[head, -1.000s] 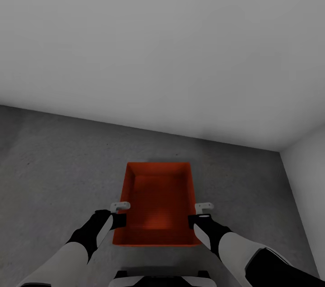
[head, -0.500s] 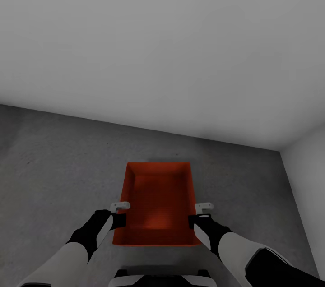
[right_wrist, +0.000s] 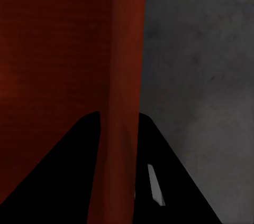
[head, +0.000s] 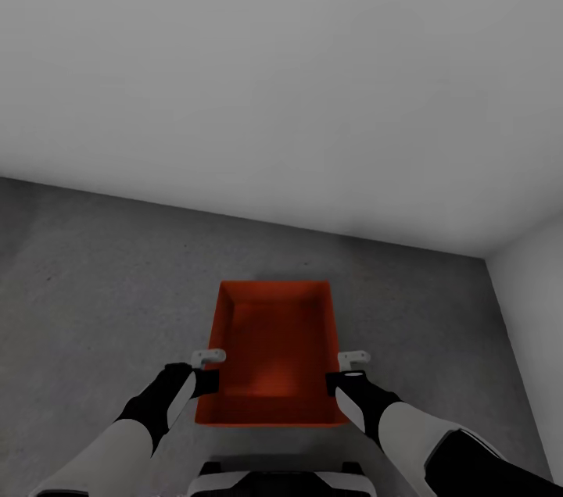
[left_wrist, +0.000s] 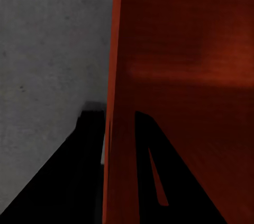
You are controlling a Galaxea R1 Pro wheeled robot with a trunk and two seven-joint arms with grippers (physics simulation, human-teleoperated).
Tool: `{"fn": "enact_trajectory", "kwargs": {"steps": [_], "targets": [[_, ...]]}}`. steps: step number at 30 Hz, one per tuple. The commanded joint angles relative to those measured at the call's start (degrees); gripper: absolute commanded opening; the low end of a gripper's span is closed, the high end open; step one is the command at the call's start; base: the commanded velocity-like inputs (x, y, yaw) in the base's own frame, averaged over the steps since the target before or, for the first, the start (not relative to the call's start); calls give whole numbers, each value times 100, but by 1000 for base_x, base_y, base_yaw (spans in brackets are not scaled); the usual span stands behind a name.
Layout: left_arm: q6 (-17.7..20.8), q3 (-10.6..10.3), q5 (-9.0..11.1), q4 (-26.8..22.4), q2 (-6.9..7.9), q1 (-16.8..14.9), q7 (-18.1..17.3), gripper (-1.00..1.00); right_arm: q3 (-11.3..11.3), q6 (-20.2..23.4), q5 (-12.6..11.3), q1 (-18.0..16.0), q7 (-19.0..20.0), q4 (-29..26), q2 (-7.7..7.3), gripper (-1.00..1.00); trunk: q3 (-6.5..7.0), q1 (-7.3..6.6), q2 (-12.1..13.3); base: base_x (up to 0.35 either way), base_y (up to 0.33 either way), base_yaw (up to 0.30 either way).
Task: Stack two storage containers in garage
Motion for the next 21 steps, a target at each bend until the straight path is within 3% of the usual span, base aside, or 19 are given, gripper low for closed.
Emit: {"fn": "enact_trajectory", "kwargs": {"steps": [1, 15, 21], "targets": [[-166, -47, -198, -22, 6, 0, 137, -100, 68, 36, -69, -4, -68, 66, -3, -100, -16, 2, -10, 0, 0, 0], [-166, -47, -200, -22, 6, 2, 137, -100, 68, 36, -69, -2, -68, 66, -3, -100, -42, 2, -10, 4, 0, 0], [-166, -47, -202, -19, 6, 1, 137, -100, 68, 34, -67, -1, -68, 66, -3, -100, -42, 2, -10, 197, 38, 0]]}}
